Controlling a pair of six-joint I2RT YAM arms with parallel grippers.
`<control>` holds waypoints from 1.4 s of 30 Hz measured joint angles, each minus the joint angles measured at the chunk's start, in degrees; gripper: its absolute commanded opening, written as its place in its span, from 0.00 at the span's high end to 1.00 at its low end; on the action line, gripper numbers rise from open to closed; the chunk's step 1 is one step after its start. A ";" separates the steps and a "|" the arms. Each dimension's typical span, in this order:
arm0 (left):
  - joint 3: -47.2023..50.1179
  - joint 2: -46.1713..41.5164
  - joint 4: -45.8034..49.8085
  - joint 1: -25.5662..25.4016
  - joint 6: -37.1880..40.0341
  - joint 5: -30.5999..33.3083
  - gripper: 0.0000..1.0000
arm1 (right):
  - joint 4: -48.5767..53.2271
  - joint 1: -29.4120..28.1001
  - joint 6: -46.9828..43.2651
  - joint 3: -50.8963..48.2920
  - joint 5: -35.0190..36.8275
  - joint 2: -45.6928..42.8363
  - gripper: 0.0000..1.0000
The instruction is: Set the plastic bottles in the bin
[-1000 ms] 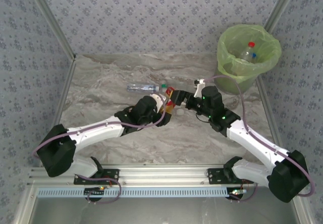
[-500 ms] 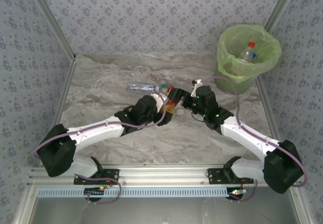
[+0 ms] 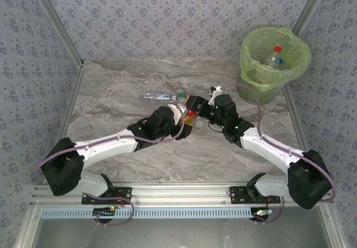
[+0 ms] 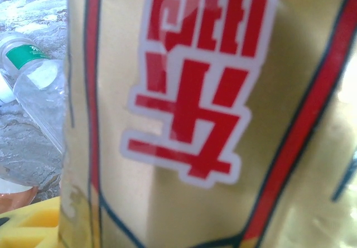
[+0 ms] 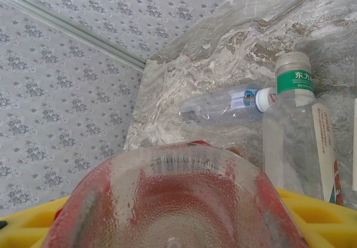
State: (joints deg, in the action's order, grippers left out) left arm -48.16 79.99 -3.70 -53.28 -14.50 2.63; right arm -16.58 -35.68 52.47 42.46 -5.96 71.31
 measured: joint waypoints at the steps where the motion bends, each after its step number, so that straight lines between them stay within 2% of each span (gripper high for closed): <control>1: 0.00 0.02 0.00 0.00 -0.09 0.00 0.40 | 0.02 0.00 -0.22 0.00 0.00 0.00 0.39; 5: 0.00 0.07 -0.02 0.15 -0.11 -0.72 0.28 | 0.35 0.00 -0.66 0.00 0.20 -0.17 0.40; 12: 0.00 -0.02 -1.27 2.03 -0.35 -7.34 0.02 | 3.02 0.20 -2.89 0.00 1.73 -0.70 0.43; 13: 0.04 -0.15 -1.70 2.36 -0.44 -8.07 0.01 | 3.61 0.31 -3.30 0.00 1.75 -0.70 0.43; 19: 3.56 -4.31 -5.16 4.98 -2.38 -10.16 0.01 | 6.58 1.03 -5.97 0.35 2.05 -0.70 0.45; 23: 6.01 -8.09 -6.25 6.95 -3.82 -9.22 0.01 | 9.27 1.84 -8.02 1.92 2.73 -0.83 0.45; 33: 14.86 -19.63 -7.19 8.74 -6.62 2.27 0.01 | 16.11 2.62 -13.51 8.90 6.12 -2.43 0.46; 42: 18.38 -26.51 -2.34 9.42 -8.85 13.42 0.01 | 20.48 5.68 -22.12 16.02 10.80 -4.57 0.46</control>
State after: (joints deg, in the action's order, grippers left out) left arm -29.78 53.47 -6.04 -43.86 -23.35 16.05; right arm 3.90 -30.00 30.35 58.48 4.84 66.74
